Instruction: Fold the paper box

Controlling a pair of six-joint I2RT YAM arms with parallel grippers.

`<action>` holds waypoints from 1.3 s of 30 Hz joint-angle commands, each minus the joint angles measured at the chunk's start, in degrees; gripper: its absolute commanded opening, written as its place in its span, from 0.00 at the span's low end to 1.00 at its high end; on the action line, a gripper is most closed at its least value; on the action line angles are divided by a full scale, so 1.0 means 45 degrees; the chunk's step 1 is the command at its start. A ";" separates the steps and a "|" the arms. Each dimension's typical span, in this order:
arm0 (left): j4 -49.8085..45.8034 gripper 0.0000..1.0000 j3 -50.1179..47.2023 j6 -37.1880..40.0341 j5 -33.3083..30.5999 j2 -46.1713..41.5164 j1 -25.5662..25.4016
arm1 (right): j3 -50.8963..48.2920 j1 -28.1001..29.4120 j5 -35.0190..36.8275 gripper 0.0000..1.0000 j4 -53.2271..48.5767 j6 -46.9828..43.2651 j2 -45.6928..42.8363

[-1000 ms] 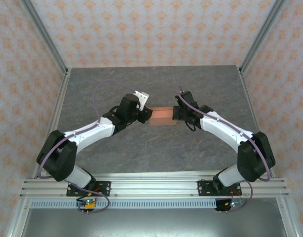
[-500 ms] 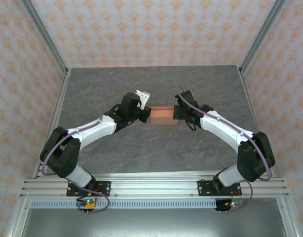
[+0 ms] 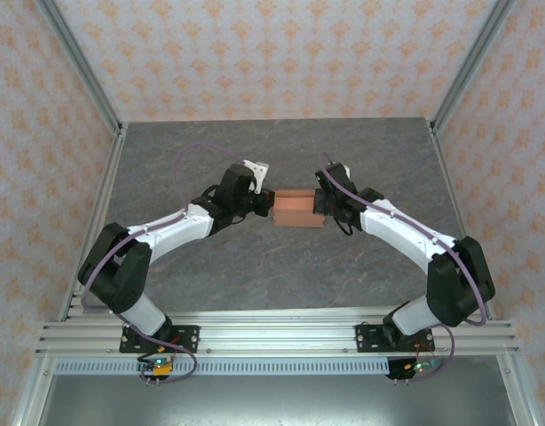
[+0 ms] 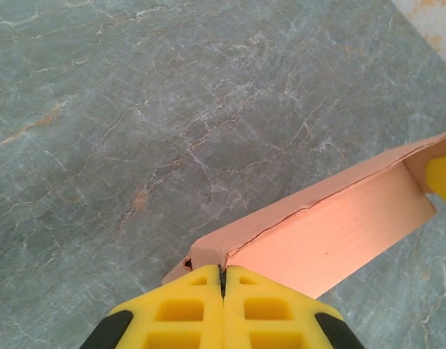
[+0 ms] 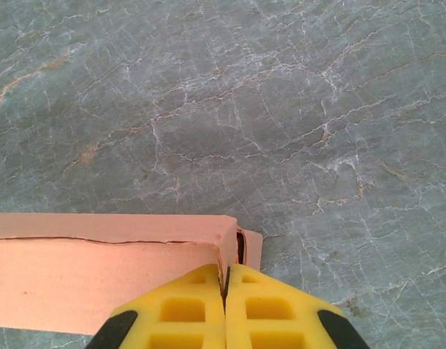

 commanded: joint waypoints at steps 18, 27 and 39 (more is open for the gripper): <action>0.0806 0.04 -0.0912 -0.1164 -0.0595 0.0642 -0.0557 | -0.1491 0.0240 0.0117 0.08 0.1253 0.0935 -0.0254; 0.1742 0.04 -0.1760 -0.0968 -0.2562 0.0686 -0.1477 | -0.1936 0.0235 -0.0227 0.32 0.1528 0.3287 -0.1910; 0.2111 0.03 -0.2018 -0.1440 -0.3708 0.0727 -0.1597 | -0.2133 0.0044 0.0412 0.77 -0.0538 1.0425 -0.3564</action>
